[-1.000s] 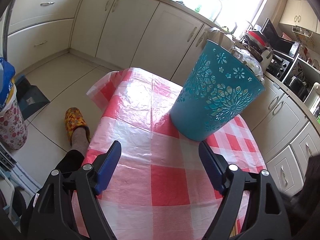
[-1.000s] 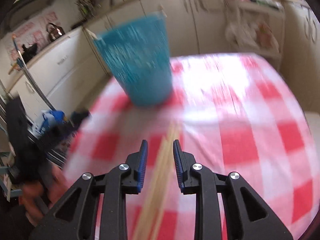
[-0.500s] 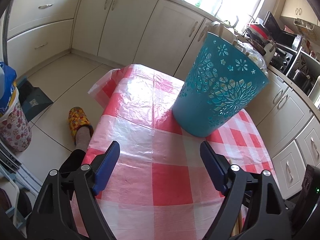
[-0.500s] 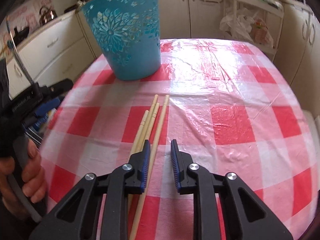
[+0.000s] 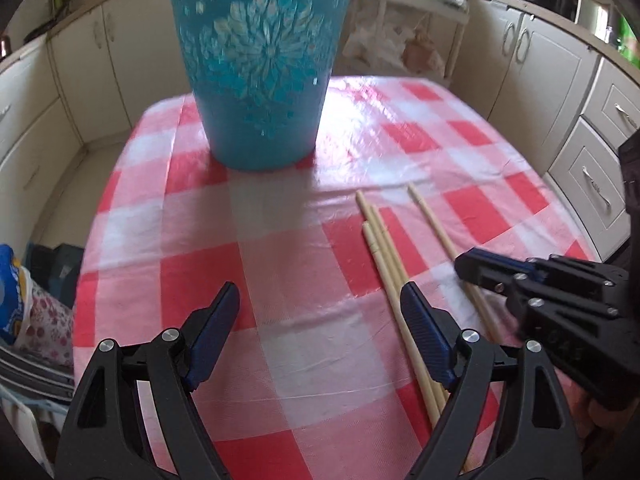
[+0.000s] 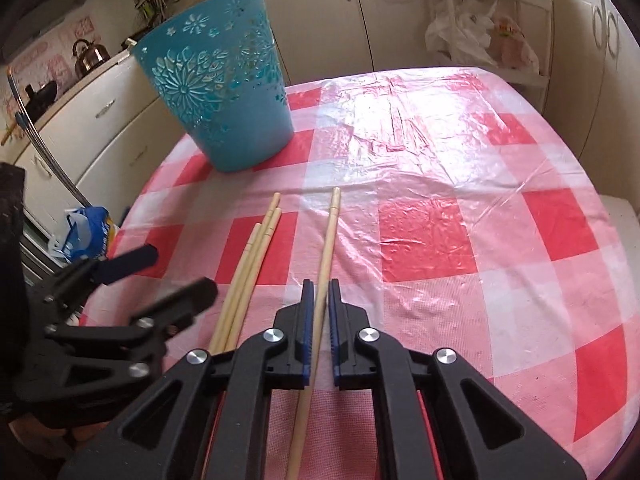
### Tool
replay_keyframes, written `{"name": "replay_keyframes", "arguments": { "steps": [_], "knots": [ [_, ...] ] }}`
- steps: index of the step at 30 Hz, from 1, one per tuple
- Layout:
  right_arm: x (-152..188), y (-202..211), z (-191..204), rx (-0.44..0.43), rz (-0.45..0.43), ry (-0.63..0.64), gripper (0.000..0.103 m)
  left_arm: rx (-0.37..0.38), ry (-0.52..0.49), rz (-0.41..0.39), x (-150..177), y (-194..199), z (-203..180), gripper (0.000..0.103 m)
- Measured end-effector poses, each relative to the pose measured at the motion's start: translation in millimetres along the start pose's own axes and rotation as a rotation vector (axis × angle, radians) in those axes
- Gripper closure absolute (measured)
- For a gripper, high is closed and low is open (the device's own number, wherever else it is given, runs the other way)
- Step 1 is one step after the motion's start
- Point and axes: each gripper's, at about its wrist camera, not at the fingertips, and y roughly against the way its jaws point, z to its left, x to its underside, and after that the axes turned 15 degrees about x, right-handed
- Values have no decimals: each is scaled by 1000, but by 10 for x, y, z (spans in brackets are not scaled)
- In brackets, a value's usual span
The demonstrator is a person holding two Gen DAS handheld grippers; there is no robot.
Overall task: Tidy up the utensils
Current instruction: 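Return the right tool to the chopsticks and close it on one, then close the left tool on a chopstick while the right tool holds its chopstick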
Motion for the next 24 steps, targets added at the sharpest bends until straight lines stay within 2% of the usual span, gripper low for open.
{"name": "replay_keyframes", "arguments": {
  "steps": [6,12,22,24],
  "knots": [
    [-2,17,-33,-12,3,-7,95,-33,-24,23,1,-59,-42,27],
    [-9,7,-31,-17,4,-13,95,7,-10,18,6,-52,-42,27],
    [-12,5,-18,-12,4,-9,95,-19,-39,30,3,-89,-122,27],
    [-21,-6,-45,-16,7,-21,95,-14,-18,41,-15,-102,-119,27]
  ]
}}
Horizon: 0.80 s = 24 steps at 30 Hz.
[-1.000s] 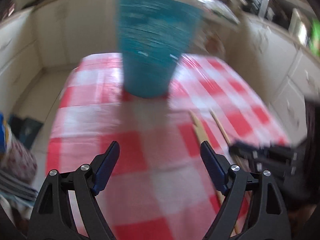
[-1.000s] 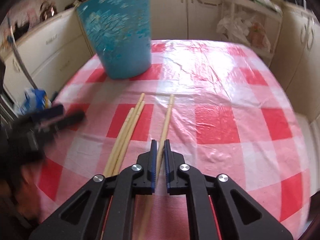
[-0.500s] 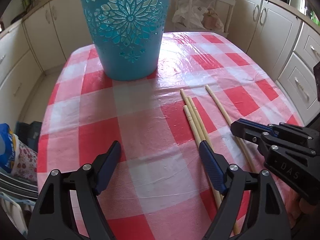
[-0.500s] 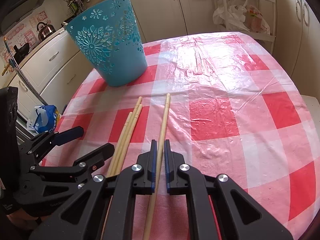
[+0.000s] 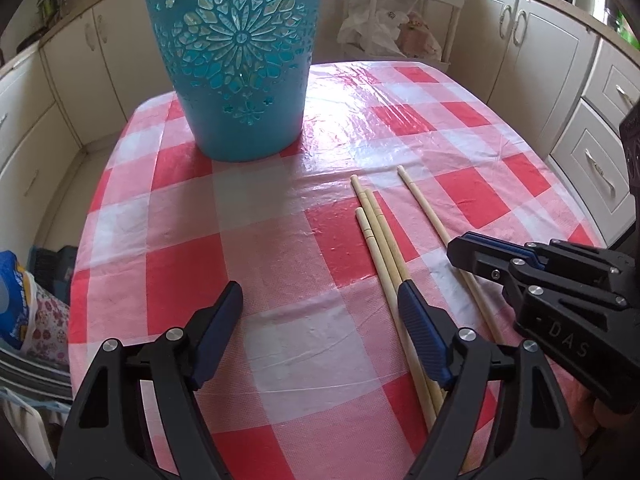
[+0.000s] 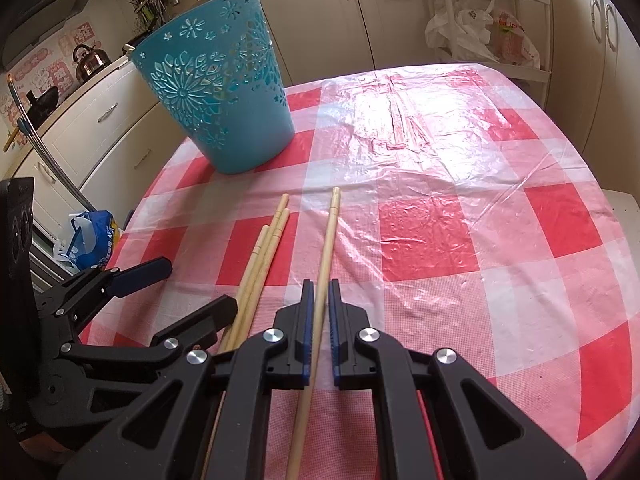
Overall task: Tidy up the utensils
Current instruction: 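Close the left tool on a chopstick while the right tool holds its chopstick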
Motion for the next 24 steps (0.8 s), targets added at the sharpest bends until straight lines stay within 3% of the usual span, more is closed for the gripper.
{"name": "replay_keyframes", "arguments": {
  "steps": [3,9,11,13,15,16,18,20,24],
  "knots": [
    [-5,-1,6,3,-1,2,95,-50,-21,23,-18,-49,-47,31],
    [-32,-24,34,12,-4,13,94,-45,-34,19,-15,-23,-23,38],
    [-83,-57,89,39,-10,34,94,-31,-58,15,-39,-36,-42,47],
    [-123,-79,148,64,-14,66,94,-2,-90,22,-67,-49,-75,67],
    [-119,-69,206,78,-17,111,94,88,-171,48,-89,-65,-132,87],
    [-108,-63,215,63,-14,121,94,139,-215,63,-92,-66,-139,91],
    [-73,-44,228,14,0,140,96,183,-288,85,-98,-58,-119,92],
    [-66,-42,244,7,2,158,96,207,-297,120,-152,-42,-37,93],
    [-94,-64,320,63,-11,194,96,142,-283,154,-221,-39,36,91]
  ]
}}
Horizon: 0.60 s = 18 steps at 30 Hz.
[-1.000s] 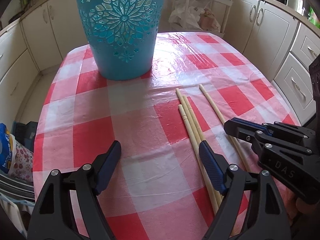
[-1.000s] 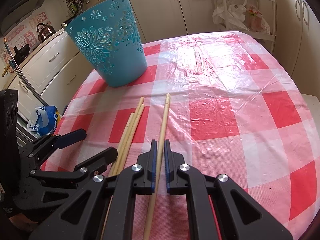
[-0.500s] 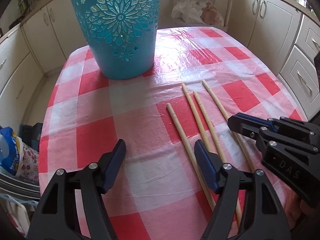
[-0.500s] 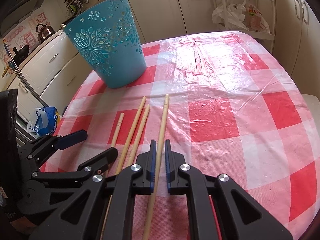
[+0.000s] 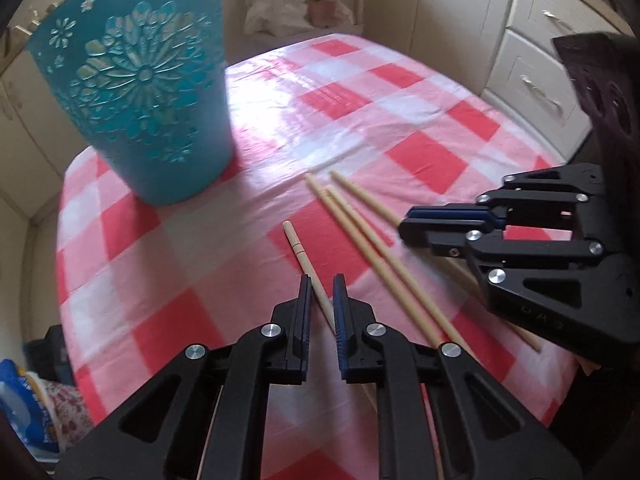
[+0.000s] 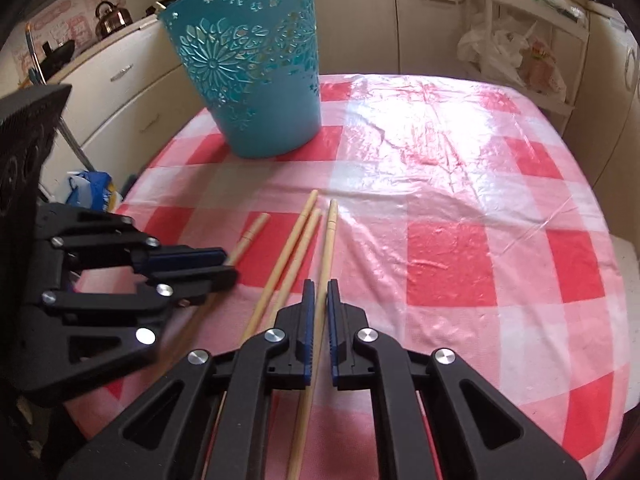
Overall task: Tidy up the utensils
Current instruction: 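Close the left tool on a chopstick while the right tool holds its chopstick, then carry the chopstick into the teal basket and open the left tool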
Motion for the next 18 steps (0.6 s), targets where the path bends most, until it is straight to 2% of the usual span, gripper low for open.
{"name": "replay_keyframes", "arguments": {
  "steps": [3,5,6,9,12,14,18],
  "knots": [
    [22,14,76,42,-22,46,96,-35,29,-3,6,-14,-5,90],
    [34,15,34,32,-24,25,96,-71,24,-6,-1,-43,-63,94],
    [36,5,-20,13,-18,-8,96,-81,24,-9,5,-39,-85,98],
    [67,-49,-252,-89,5,-148,97,-92,55,-60,76,68,-120,98],
    [80,-72,-392,-95,11,-219,97,-68,124,-186,179,386,-111,98],
    [78,-73,-406,-96,12,-222,97,-47,139,-278,211,638,-106,98],
    [78,-71,-388,-94,12,-224,97,-54,139,-476,115,1241,-76,98]
  ]
}}
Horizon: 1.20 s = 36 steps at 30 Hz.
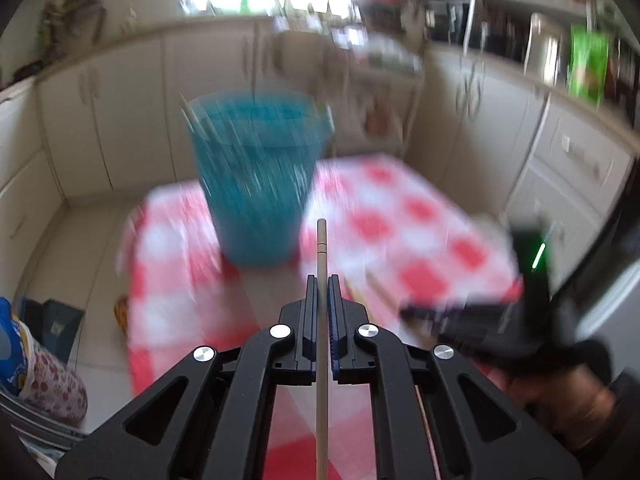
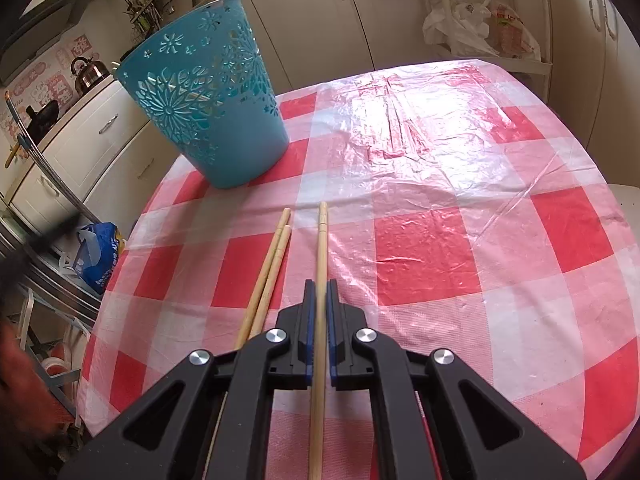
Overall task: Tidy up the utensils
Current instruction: 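Carry the chopstick into the teal basket and open the left tool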
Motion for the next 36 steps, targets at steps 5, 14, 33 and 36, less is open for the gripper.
{"name": "replay_keyframes", "arguments": {
  "steps": [5,14,33,36],
  "knots": [
    [3,5,-10,2,0,-1,97,-33,13,-196,-589,388,112,98],
    [1,3,-7,2,0,-1,97,-92,44,-375,-1236,472,362,98],
    [-8,3,-13,2,2,-4,97,-215,117,-477,-1624,-652,697,98],
    [-9,4,-15,2,2,-4,97,-225,110,-457,-1549,-748,702,98]
  ]
}}
